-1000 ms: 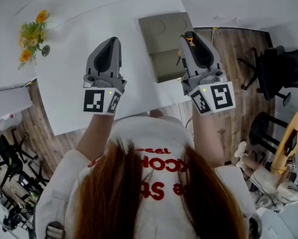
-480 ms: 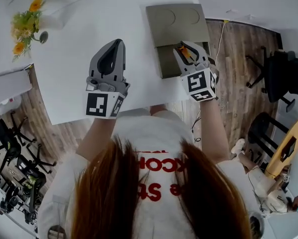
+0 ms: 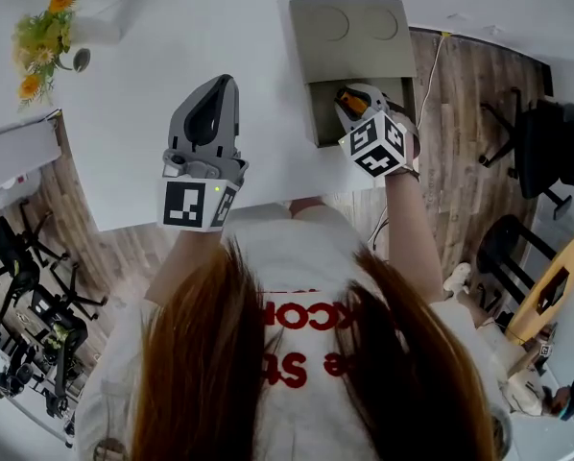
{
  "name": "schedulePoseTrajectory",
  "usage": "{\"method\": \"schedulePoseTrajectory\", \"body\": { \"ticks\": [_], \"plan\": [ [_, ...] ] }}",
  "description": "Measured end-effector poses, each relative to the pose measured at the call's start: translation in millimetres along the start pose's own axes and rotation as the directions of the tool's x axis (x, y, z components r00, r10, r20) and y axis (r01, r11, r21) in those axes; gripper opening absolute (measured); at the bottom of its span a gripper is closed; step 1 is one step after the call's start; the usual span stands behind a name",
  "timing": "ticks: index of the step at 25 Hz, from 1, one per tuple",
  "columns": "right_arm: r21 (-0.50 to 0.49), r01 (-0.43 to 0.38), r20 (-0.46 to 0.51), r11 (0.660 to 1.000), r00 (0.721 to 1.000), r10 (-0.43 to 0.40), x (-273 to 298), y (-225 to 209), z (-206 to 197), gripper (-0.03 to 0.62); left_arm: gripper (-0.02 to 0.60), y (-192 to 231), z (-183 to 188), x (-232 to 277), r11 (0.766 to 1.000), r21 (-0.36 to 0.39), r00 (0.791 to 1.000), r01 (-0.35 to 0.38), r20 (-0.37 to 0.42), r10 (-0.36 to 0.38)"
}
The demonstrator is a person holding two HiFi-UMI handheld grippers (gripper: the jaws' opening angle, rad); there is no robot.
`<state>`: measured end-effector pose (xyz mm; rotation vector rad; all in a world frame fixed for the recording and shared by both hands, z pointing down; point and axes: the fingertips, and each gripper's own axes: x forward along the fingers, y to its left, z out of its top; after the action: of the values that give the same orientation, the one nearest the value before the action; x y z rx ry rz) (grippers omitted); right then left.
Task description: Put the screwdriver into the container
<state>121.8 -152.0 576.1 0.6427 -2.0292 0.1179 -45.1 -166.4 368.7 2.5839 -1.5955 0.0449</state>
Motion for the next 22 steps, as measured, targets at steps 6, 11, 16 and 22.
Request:
{"method": "schedulePoseTrajectory", "body": {
  "ticks": [6,11,16,22],
  "plan": [
    [0.049,-0.028,-0.051,0.998,0.998,0.031,9,2,-13,0.120,0.000,4,2,-2,1.000,0.001,1.000,-0.006,0.004,0.006],
    [0.153,-0.021,0.075,0.988,0.997,0.009,-14,-10,8,0.079,0.000,6,8,1,1.000,0.003,1.000,-0.010,0.026,0.010],
    [0.338,0.026,0.322,0.941,0.936,-0.141,-71,-51,65,0.005,0.000,11,28,6,1.000,0.005,0.996,-0.024,0.089,0.024],
    [0.424,0.057,0.551,0.904,0.776,-0.307,-143,-86,123,0.005,0.000,21,58,7,0.999,0.026,0.986,-0.047,0.160,0.043]
  ]
}}
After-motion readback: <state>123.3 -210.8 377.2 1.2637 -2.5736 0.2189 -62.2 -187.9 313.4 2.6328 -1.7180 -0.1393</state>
